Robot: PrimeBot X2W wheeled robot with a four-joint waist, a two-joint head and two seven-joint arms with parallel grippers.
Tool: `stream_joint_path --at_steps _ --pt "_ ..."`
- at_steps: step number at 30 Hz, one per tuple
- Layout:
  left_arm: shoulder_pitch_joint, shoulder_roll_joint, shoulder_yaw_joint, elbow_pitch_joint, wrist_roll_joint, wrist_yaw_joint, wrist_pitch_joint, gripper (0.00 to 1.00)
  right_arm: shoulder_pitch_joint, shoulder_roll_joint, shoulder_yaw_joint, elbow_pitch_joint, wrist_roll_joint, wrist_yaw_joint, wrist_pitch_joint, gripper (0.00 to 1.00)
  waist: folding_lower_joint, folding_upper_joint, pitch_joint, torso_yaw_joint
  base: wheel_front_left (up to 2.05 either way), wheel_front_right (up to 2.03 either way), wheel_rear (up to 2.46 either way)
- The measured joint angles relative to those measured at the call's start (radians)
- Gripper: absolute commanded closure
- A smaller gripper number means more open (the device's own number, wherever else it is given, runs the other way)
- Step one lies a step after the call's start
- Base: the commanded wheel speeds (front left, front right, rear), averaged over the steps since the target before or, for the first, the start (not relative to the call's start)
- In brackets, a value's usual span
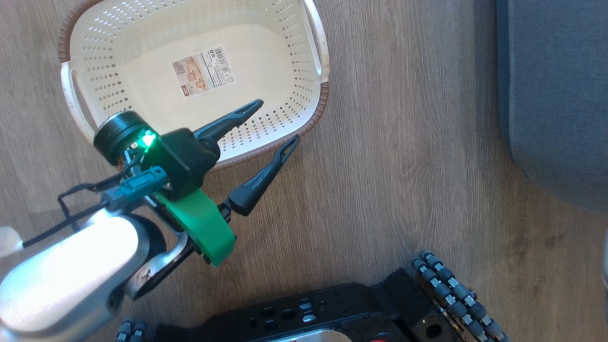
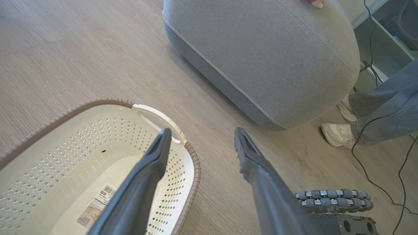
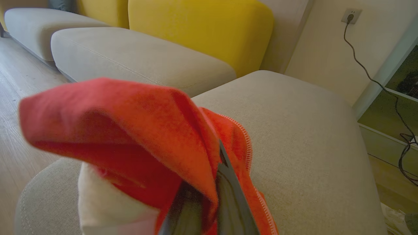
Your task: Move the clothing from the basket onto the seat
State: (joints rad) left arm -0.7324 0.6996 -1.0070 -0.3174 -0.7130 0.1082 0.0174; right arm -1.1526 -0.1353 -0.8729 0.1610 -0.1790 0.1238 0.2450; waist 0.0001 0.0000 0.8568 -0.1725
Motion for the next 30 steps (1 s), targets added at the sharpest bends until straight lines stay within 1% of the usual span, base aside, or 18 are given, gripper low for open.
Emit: stream_joint_path --at_steps 2,3,4,7,9,13,17,21,27,30 --pt "0.004 0.003 0.0 -0.003 0.0 0.007 0.0 0.0 0.003 0.018 0.007 0.022 -0.026 0.0 -0.011 0.58 0.0 0.0 -0.005 -0.001 0.0 0.0 0.0" --pt "0.008 0.003 0.001 -0.004 0.0 0.007 0.0 0.0 0.006 0.02 0.014 0.029 -0.039 0.0 -0.014 0.25 -0.0001 0.0 -0.008 -0.001 0.0 0.0 0.0" --pt "0.014 0.003 0.001 -0.005 -0.001 0.007 0.0 0.0 0.009 0.02 0.021 0.037 -0.054 0.0 -0.018 0.0 -0.0001 0.0 -0.012 -0.001 0.0 0.0 0.0" --pt "0.019 0.003 0.005 -0.005 -0.002 0.008 -0.001 0.0 0.017 0.016 0.038 0.059 -0.08 0.0 -0.014 0.0 -0.0001 0.0 -0.023 0.001 0.0 0.0 0.0" --pt "0.018 0.003 0.012 -0.004 -0.002 0.008 -0.001 0.0 0.027 0.003 0.065 0.068 -0.094 0.0 -0.006 0.0 0.0 0.0 -0.031 0.0 0.0 0.0 0.0" --pt "0.016 0.0 0.013 0.007 -0.002 0.008 -0.001 0.0 0.07 -0.023 0.134 0.086 -0.081 0.0 0.033 0.0 -0.0001 0.0 -0.054 -0.011 0.0 0.0 0.0" --pt "0.015 -0.018 0.016 0.034 -0.021 0.007 -0.007 0.0 0.159 -0.056 0.213 0.073 -0.005 0.0 0.033 0.0 -0.0001 0.0 -0.092 -0.022 0.0 0.0 0.0" --pt "0.017 -0.028 0.019 0.078 -0.045 0.006 -0.031 0.0 0.299 -0.097 0.299 0.015 0.085 0.0 0.031 0.0 -0.0001 0.0001 -0.145 -0.026 0.0 0.0 0.0" --pt "0.067 -0.047 0.026 0.152 -0.085 0.007 -0.08 0.0 0.512 -0.105 0.37 -0.084 0.191 0.0 0.012 0.0 -0.0001 0.0001 -0.246 -0.024 0.0 0.0 0.0" --pt "0.107 -0.056 0.027 0.19 -0.105 0.007 -0.106 0.0 0.594 -0.094 0.398 -0.115 0.224 0.0 -0.002 0.0 -0.0001 0.0001 -0.304 -0.017 0.0 0.0 0.0"
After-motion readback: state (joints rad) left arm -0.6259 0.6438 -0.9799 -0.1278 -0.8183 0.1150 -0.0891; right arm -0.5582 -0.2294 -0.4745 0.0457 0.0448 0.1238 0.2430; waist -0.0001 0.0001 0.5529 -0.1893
